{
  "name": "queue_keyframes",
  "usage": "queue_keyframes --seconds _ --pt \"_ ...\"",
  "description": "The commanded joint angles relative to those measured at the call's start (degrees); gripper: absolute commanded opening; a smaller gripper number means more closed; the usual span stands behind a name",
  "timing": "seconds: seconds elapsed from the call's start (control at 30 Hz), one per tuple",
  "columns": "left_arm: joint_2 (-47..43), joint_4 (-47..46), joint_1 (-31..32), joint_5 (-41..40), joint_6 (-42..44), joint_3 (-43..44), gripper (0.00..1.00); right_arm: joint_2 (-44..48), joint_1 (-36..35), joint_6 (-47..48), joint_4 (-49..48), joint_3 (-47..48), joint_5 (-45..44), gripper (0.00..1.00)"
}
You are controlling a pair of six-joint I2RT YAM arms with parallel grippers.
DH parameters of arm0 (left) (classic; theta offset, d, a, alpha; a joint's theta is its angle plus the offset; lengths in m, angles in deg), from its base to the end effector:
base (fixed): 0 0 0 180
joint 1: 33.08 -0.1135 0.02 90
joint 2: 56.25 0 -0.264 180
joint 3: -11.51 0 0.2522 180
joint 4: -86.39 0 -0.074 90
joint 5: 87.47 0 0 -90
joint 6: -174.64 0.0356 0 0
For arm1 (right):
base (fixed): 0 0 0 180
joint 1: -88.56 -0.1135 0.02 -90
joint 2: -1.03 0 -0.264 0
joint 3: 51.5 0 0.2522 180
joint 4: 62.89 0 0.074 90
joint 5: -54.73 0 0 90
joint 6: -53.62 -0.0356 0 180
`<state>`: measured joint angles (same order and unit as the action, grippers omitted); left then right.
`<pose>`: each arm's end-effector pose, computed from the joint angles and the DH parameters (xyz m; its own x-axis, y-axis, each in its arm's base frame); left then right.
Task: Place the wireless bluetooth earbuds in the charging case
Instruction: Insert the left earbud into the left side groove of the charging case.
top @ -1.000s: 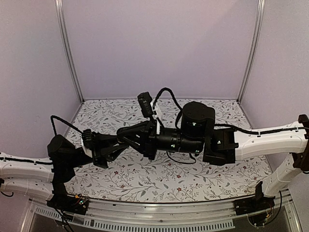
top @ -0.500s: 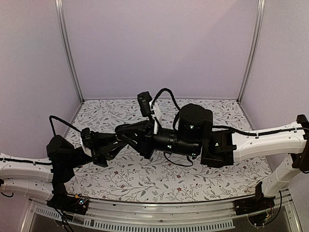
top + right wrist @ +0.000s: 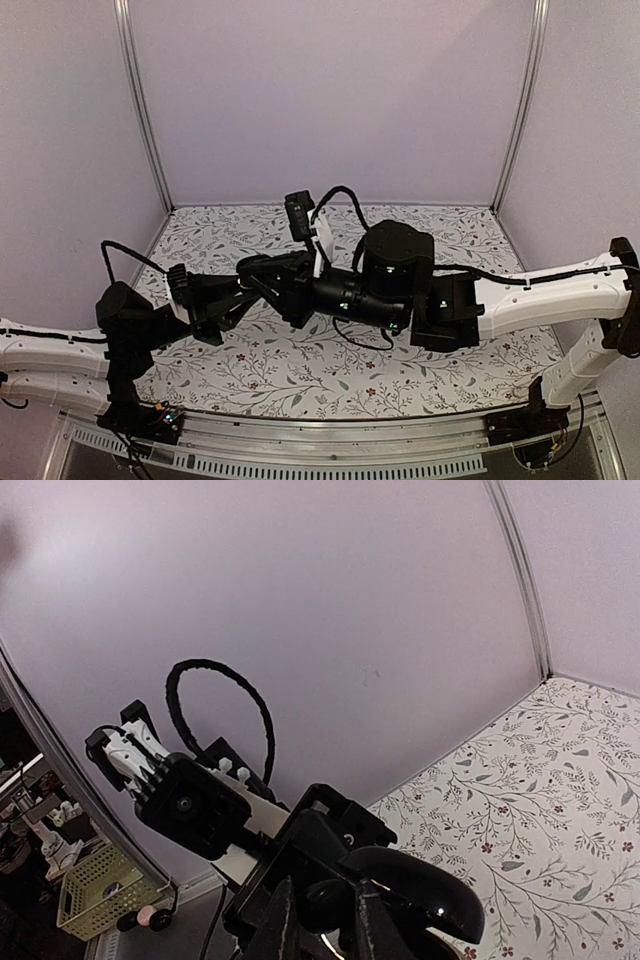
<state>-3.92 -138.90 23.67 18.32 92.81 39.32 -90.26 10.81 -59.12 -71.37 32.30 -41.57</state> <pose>0.0957 -0.1637 0.2562 0.3266 -0.2488 -0.9118 0.9070 0.3538 0.2284 0.0856 0.3758 0.3464 -0.3631 0.1385 -0.9214 -0.8758 0.2869 0.3882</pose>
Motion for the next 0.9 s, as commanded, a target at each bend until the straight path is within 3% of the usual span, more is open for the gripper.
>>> queue_keyframes --seconds 0.0,0.57,0.87 --pt "-1.42 -3.5 1.08 -0.88 -0.12 -0.68 0.0 -2.02 -0.24 -1.51 3.83 2.23 -5.1 0.01" --pt "-1.98 -6.08 1.16 -4.62 -1.03 -1.74 0.0 -4.13 -0.29 -6.73 3.19 3.33 -6.16 0.0" --pt "-3.12 -6.38 1.12 -6.29 -0.92 -2.26 0.0 -3.82 -0.73 -8.21 5.96 2.82 -11.35 0.09"
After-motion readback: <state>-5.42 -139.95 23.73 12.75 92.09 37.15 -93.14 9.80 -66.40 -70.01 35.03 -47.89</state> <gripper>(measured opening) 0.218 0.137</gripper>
